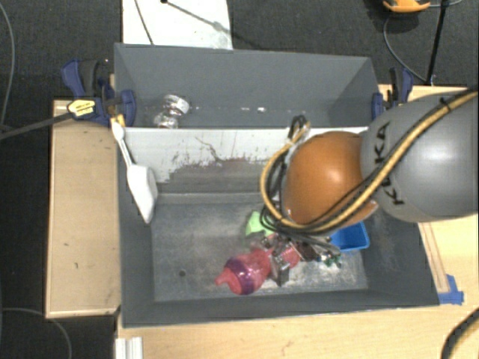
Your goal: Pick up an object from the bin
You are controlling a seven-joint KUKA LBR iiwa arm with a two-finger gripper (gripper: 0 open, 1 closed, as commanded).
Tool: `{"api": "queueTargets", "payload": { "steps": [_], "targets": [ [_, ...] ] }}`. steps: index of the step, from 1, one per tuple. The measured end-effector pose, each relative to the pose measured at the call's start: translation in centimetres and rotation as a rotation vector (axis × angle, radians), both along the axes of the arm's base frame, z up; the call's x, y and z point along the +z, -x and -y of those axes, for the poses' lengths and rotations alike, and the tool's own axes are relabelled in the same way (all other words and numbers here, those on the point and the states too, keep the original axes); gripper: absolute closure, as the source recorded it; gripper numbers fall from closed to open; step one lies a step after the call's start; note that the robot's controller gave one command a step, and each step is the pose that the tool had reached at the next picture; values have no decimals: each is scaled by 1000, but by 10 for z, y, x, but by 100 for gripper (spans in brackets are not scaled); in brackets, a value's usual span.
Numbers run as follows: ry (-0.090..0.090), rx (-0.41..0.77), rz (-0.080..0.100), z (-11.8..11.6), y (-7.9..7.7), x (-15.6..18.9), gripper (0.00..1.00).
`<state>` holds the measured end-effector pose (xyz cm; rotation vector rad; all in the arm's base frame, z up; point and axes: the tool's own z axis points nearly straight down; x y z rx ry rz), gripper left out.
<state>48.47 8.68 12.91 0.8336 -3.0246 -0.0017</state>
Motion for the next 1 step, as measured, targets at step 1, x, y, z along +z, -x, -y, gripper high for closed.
{"api": "queueTargets", "payload": {
  "steps": [1],
  "targets": [
    [0,-1,-1,0,1,22,100]
  ]
}}
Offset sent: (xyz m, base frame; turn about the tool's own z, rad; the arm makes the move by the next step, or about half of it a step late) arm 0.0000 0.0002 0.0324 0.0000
